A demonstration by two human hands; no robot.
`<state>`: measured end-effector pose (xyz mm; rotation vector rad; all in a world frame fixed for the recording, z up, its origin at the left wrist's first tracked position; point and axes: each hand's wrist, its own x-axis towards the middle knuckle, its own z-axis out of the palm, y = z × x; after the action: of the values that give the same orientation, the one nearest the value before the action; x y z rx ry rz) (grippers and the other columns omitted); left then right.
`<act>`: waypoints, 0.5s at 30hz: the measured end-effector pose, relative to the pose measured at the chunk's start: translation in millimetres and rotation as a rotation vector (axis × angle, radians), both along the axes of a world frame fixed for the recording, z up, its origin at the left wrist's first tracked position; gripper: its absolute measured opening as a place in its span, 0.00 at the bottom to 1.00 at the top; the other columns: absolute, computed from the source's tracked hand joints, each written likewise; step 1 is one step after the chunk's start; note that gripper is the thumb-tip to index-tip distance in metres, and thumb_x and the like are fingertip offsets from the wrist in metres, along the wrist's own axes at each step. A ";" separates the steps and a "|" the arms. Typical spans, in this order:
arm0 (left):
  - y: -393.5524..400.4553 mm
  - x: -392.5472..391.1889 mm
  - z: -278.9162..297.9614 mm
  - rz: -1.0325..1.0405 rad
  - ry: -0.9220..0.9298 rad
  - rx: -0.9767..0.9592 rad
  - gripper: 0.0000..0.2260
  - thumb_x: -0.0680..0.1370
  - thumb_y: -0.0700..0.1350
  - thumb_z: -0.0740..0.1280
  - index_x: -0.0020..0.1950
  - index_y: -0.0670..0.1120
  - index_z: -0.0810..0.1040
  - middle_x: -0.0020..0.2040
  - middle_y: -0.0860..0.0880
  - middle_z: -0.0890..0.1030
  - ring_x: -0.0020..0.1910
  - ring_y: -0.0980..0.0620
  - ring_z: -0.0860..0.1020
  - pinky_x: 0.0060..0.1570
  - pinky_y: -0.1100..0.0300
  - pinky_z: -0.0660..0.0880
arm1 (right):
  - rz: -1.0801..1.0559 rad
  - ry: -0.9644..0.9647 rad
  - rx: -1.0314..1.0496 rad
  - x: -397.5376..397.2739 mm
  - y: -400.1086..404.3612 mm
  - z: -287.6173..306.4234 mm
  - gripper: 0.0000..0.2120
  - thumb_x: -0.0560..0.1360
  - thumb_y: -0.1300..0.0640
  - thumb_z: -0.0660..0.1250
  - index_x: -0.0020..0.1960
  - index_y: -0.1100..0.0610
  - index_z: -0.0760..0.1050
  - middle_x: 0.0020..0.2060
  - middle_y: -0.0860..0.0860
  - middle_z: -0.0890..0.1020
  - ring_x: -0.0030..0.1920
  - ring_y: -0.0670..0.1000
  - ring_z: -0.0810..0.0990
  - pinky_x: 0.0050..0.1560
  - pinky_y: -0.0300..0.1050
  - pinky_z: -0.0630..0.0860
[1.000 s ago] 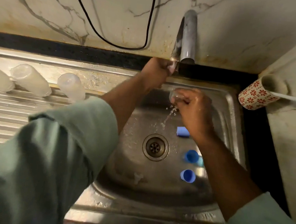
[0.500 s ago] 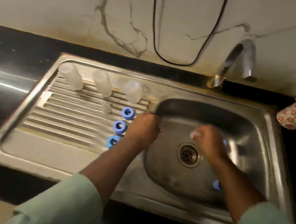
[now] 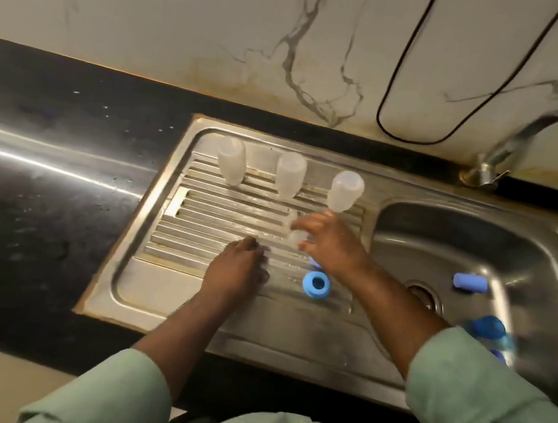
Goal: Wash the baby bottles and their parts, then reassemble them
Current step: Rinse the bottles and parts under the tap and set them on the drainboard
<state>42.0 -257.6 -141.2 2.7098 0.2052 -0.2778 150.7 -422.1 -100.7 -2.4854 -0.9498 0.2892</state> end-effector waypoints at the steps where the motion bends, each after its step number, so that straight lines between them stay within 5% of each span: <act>1: 1.7 -0.9 -2.0 -0.003 -0.010 -0.006 0.14 0.78 0.49 0.68 0.62 0.47 0.81 0.62 0.48 0.76 0.60 0.45 0.75 0.55 0.52 0.75 | 0.022 -0.019 -0.054 0.4 13.3 -6.7 0.16 0.72 0.62 0.70 0.60 0.54 0.79 0.57 0.49 0.81 0.59 0.51 0.73 0.57 0.44 0.69; 9: 8.9 -7.1 -8.2 -0.039 -0.055 -0.032 0.14 0.81 0.47 0.65 0.64 0.43 0.82 0.62 0.43 0.78 0.61 0.43 0.75 0.57 0.50 0.75 | 0.103 -0.105 -0.259 -1.0 51.9 -30.7 0.11 0.73 0.65 0.66 0.55 0.56 0.79 0.51 0.50 0.79 0.56 0.53 0.71 0.53 0.50 0.73; 12: 3.1 -2.5 -3.8 -0.035 -0.037 -0.013 0.14 0.82 0.48 0.64 0.63 0.44 0.82 0.61 0.44 0.78 0.61 0.44 0.75 0.57 0.50 0.75 | 0.062 -0.026 -0.104 -2.5 40.5 -29.4 0.20 0.73 0.63 0.70 0.64 0.55 0.77 0.58 0.51 0.78 0.60 0.52 0.71 0.59 0.45 0.70; 15: -14.8 2.3 5.9 -0.024 -0.068 -0.021 0.13 0.82 0.48 0.63 0.61 0.44 0.82 0.59 0.45 0.79 0.59 0.43 0.76 0.54 0.50 0.75 | -0.080 0.024 0.144 0.0 2.1 -11.2 0.15 0.70 0.64 0.73 0.57 0.56 0.81 0.50 0.48 0.82 0.51 0.47 0.76 0.53 0.36 0.71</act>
<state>44.4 -272.4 -135.3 2.6974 0.1499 -0.1930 150.6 -420.1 -112.0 -2.3762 -0.8297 0.2159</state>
